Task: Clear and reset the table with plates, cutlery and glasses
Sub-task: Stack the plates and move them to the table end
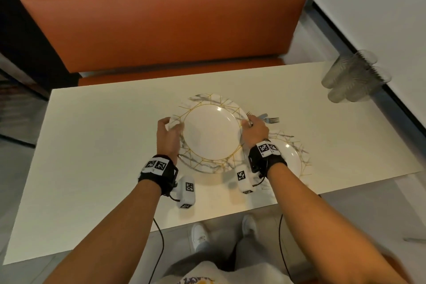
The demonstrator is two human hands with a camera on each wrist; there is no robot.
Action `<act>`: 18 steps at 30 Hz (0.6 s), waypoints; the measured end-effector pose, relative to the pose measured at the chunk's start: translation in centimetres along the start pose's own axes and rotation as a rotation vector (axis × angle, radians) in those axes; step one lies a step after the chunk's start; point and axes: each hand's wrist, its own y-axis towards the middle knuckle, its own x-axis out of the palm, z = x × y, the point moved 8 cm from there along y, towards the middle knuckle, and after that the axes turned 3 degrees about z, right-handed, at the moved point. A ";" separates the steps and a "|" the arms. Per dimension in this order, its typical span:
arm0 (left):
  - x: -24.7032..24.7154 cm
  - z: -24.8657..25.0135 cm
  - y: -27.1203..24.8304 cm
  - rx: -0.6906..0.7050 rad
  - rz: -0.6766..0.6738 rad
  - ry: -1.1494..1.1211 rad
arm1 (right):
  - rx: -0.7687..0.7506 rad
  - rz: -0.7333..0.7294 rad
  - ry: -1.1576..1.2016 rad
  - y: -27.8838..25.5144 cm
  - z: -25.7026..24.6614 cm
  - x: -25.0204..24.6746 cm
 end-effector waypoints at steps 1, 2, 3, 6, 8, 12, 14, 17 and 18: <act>0.4 -0.1 0.0 0.013 -0.009 0.025 | 0.012 0.012 0.024 0.1 0.5 -0.4; 1.0 -0.3 -0.1 0.022 -0.031 0.048 | 0.024 0.017 0.051 0.3 0.9 -0.7; 1.6 -0.6 -0.3 0.012 -0.053 0.049 | 0.032 0.023 0.070 0.5 1.4 -1.2; 3.0 -1.5 -1.0 0.007 -0.065 0.071 | 0.026 0.014 0.066 1.2 2.2 -2.7; 3.6 -2.0 -1.3 0.017 -0.015 0.069 | 0.012 -0.056 0.046 1.8 2.5 -3.5; 5.3 -2.5 -1.3 0.043 0.075 0.058 | 0.044 -0.118 0.062 3.5 5.3 -5.6; 6.2 -2.7 -1.5 0.072 0.100 0.073 | 0.075 -0.058 -0.014 4.6 8.0 -7.5; 6.8 -3.3 -1.3 0.061 0.121 0.092 | 0.171 0.013 -0.230 5.7 12.9 -9.9; 7.0 -3.4 -1.3 0.059 0.128 0.098 | 0.211 0.029 -0.327 5.9 14.6 -10.5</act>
